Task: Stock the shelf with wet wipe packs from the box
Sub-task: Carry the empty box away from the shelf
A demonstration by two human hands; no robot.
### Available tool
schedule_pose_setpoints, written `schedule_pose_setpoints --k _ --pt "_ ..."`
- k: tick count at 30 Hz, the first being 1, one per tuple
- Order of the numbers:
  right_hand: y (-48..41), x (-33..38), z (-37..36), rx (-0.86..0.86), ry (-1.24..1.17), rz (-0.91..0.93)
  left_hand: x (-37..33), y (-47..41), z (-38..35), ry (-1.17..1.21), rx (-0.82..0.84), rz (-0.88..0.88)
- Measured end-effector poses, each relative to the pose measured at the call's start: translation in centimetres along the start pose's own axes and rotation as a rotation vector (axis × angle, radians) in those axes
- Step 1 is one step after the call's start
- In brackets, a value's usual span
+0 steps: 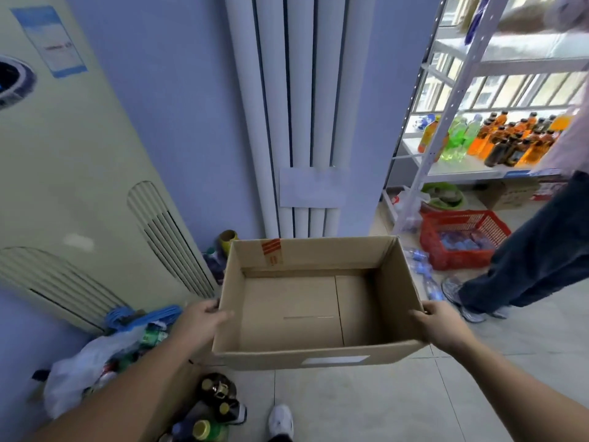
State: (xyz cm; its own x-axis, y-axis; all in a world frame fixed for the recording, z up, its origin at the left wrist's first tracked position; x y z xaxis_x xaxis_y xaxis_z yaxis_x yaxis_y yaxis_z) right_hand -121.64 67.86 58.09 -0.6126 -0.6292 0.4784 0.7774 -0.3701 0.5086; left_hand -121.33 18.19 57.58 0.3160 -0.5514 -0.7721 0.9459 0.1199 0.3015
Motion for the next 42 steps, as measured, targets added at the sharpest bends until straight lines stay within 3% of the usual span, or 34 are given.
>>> schedule_pose_setpoints --k 14,23,33,42 --pt "-16.3 10.8 -0.2 0.028 0.041 -0.127 -2.2 -23.2 -1.3 0.049 0.135 0.018" --pt "-25.7 13.4 -3.1 0.045 0.109 -0.153 0.0 -31.3 -3.9 0.025 0.141 0.136" --pt "-36.7 11.0 -9.6 0.06 0.053 -0.203 7.2 -39.7 -10.4 0.03 0.137 0.253" --pt "-44.2 9.4 -14.1 0.058 0.074 -0.192 8.0 -46.1 -14.2 0.013 0.149 0.121"
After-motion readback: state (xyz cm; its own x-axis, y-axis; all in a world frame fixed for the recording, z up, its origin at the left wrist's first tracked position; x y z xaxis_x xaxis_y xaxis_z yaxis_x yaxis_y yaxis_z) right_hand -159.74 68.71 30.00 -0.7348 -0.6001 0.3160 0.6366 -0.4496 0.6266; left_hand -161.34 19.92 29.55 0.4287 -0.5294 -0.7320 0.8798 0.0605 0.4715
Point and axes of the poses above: each hand's wrist, its own y-axis away from the middle knuckle, its own z-axis out of the back of the hand, x = y × z, the point moved 9 cm from there along -y, towards the middle knuckle, and after that the axes turned 12 degrees about -z, right-handed, at the moved point
